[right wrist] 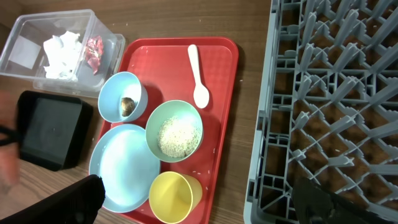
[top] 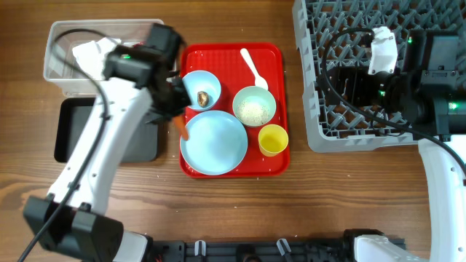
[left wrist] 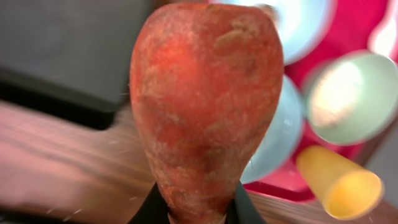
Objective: Sort waste into correct bins and load items into the dishwasher rack
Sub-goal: 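Carry the carrot with the left gripper and release it on the black tray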
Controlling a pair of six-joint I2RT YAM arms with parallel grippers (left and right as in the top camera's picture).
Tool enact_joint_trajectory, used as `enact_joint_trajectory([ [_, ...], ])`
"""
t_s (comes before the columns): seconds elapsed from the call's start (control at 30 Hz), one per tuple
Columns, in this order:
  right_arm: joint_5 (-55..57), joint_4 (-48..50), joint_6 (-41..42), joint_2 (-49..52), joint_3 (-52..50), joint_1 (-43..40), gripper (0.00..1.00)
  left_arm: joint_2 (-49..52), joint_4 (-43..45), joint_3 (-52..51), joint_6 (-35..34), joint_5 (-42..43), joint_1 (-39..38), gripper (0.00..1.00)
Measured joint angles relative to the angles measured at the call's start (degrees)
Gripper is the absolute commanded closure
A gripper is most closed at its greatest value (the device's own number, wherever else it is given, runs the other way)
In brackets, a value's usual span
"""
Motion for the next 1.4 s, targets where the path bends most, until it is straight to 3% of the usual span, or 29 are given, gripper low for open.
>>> enact_joint_trajectory([
  [0.23, 0.0, 0.1, 0.0, 0.0, 0.0, 0.0, 0.00, -0.3, -0.7, -3.0, -0.7, -3.5, 9.0, 0.96],
  [0.57, 0.0, 0.2, 0.0, 0.0, 0.0, 0.0, 0.00, 0.1, 24.0, -25.2, -6.5, -4.7, 24.1, 0.96],
  [0.77, 0.0, 0.1, 0.0, 0.0, 0.0, 0.0, 0.00, 0.1, 34.9, -29.8, -8.2, -5.1, 31.0, 0.92],
  [0.83, 0.0, 0.1, 0.0, 0.0, 0.0, 0.0, 0.00, 0.1, 37.4, -31.0, -8.4, -6.2, 32.0, 0.84],
  [0.93, 0.0, 0.1, 0.0, 0.0, 0.0, 0.0, 0.00, 0.5, 39.2, -32.4, -8.5, -7.3, 32.5, 0.63],
  [1.07, 0.0, 0.1, 0.0, 0.0, 0.0, 0.0, 0.00, 2.5, 39.9, -32.9, -9.1, -8.0, 32.5, 0.46],
  [1.17, 0.0, 0.1, 0.0, 0.0, 0.0, 0.0, 0.00, 3.2, 40.0, -32.9, -9.3, -8.3, 32.5, 0.17],
  [1.27, 0.0, 0.2, 0.0, 0.0, 0.0, 0.0, 0.00, 3.2, 39.8, -32.9, -9.3, -8.4, 32.5, 0.07],
  [1.4, 0.0, 1.1, 0.0, 0.0, 0.0, 0.0, 0.00, 2.6, 36.5, -32.0, -7.2, -8.6, 32.5, 0.06],
])
